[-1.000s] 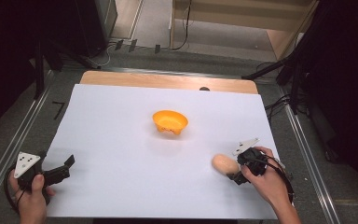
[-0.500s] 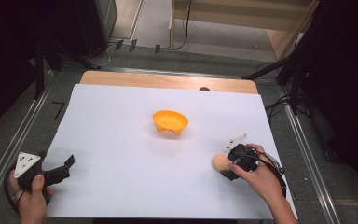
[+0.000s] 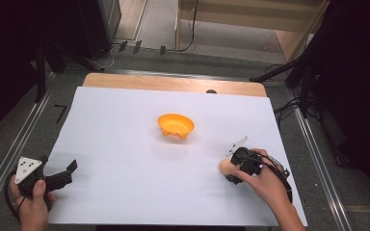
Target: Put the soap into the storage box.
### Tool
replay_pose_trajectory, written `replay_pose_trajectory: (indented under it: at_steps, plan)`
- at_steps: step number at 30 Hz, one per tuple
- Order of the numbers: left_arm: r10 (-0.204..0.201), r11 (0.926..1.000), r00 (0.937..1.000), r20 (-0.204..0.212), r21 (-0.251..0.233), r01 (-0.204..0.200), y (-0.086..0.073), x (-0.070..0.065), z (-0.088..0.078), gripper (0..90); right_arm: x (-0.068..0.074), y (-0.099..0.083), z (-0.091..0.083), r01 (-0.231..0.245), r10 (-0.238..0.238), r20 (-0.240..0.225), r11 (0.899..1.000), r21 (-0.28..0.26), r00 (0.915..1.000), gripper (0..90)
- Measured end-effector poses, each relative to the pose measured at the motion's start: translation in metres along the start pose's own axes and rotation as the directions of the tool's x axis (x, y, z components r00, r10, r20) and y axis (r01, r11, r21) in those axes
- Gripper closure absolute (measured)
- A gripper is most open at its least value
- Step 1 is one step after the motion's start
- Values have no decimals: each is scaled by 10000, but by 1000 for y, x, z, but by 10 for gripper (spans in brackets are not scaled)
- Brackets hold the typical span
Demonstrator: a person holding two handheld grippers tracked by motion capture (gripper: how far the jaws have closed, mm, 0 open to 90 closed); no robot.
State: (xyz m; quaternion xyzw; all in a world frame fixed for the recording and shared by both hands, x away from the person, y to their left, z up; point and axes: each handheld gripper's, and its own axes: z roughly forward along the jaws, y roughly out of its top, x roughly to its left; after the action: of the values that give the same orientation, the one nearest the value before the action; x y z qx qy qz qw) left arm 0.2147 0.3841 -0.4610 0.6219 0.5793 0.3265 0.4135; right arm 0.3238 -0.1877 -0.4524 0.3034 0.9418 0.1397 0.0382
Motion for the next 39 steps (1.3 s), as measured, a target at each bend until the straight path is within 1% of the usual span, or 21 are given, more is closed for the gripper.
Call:
replay_pose_trajectory:
  at_steps: [1, 4, 9, 14, 17, 19, 21, 24, 27, 28, 31, 35, 36, 38, 39]
  plan:
    - [2, 10000, 10000, -1, 2, -2, 0, 0, 0, 5, 1, 0, 0, -95, 96, -25, 9999, 56, 10000, 323]
    - [1, 10000, 10000, -3, 4, -1, 0, 0, 0, 5, 2, 2, 1, -62, 60, 57, 9998, 196, 10000, 321]
    - [12, 10000, 10000, 2, 7, -12, 0, 0, 0, 5, 1, 4, 1, -63, 62, 21, 9995, 325, 10000, 320]
    - [-2, 10000, 10000, 9, 17, 2, 0, 0, 0, 5, 1, 4, 1, -6, 7, -31, 9994, 358, 10000, 324]
    - [6, 10000, 10000, 3, 8, -6, 0, 0, 0, 4, 1, 4, 1, -98, 99, -27, 9994, 345, 9999, 329]
    - [10, 10000, 10000, -5, 1, -10, 0, 0, 0, 5, 1, 5, 1, -83, 83, -2, 9990, 433, 10000, 330]
    - [0, 10000, 10000, -8, 1, 0, 0, 0, 0, 5, 0, 5, 0, -29, 32, -74, 9990, 439, 10000, 330]
    - [-9, 10000, 10000, -14, 4, 9, 0, 0, 0, 4, -2, 6, 0, 140, -133, -171, 9991, 395, 9998, 331]
    - [-5, 10000, 10000, -16, 2, 5, 0, 0, 0, 5, -5, 6, -2, 57, -51, -444, 9999, 147, 9990, 331]
    - [-2, 10000, 10000, -12, 1, 2, 0, 0, 0, 5, -6, 6, -4, 41, -39, -423, 10000, 45, 9991, 331]
    - [-11, 10000, 10000, -26, -19, 11, 0, 0, 0, 5, -6, 9, -10, 125, -126, -222, 9999, -34, 9997, 331]
    - [-16, 10000, 10000, -28, -19, 16, 0, 0, 0, 5, -8, 13, -18, 275, -279, -179, 9994, -232, 9994, 331]
    - [-8, 10000, 10000, -27, -16, 8, 0, 0, 0, 5, -9, 15, -19, 281, -286, -199, 9994, -211, 9994, 331]
    - [4, 10000, 10000, -23, -13, -4, 0, 0, 0, 5, -12, 18, -22, 361, -370, -269, 9989, -311, 9990, 331]
    - [2, 10000, 10000, -22, -19, -2, 0, 0, 0, 5, -12, 20, -23, 329, -339, -270, 9988, -376, 9991, 331]
